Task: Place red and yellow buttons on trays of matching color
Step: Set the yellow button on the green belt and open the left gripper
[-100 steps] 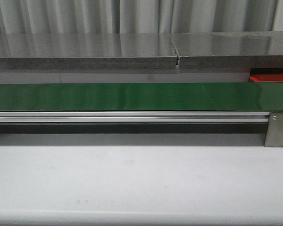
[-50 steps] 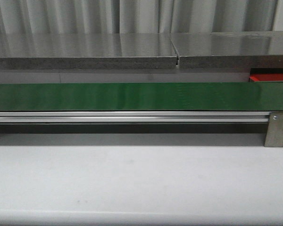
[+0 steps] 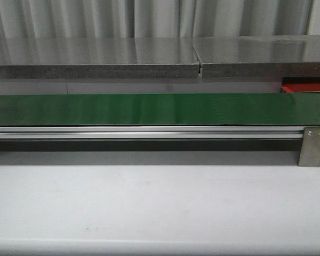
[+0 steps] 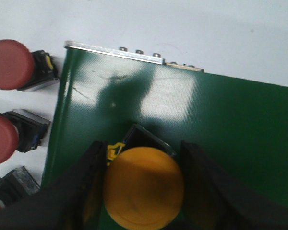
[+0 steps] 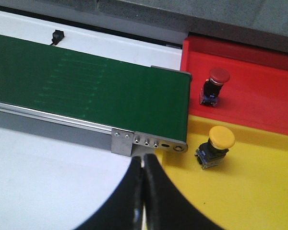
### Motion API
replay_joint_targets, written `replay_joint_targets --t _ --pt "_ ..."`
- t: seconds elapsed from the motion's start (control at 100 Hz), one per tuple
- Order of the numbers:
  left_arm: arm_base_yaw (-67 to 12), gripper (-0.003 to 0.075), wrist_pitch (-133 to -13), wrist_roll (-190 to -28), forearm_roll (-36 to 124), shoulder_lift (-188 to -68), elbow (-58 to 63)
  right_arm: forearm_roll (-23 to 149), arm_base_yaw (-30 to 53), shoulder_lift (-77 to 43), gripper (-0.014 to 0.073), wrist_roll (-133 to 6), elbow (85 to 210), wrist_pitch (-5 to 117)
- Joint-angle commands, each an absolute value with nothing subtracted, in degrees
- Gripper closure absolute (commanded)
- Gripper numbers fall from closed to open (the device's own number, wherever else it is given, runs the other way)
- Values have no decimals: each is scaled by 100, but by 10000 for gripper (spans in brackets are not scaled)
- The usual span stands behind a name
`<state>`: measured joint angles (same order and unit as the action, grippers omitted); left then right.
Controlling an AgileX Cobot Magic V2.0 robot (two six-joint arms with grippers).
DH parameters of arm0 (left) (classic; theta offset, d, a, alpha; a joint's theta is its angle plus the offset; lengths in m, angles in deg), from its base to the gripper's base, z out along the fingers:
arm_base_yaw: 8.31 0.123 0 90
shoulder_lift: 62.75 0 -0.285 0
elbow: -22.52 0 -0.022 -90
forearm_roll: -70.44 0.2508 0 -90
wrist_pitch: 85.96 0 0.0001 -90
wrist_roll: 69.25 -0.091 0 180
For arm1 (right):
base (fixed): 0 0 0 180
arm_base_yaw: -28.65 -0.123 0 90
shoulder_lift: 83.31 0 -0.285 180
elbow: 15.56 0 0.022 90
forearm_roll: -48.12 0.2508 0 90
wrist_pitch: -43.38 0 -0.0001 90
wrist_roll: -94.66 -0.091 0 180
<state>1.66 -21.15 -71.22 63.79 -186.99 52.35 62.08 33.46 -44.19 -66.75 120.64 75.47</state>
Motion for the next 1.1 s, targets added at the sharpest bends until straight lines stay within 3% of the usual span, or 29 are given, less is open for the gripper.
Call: replay_joint_targets --t 0.0,0.33,0.66,1.09 --pt "92 740 -2205 -7122 6362 -18376 5414 6191 3329 -4419 712 -6640 12224 7116" --pt "92 706 -2115 -7122 6383 -18386 5414 6191 3329 -4419 712 -6640 12224 7116" --pt "92 333 -2069 -7122 6383 -18386 5414 6191 3329 -4419 712 -6640 12224 7116" --pt "92 122 -1994 -7381 5846 -18386 5414 6191 3329 -4419 712 -6640 12224 7116"
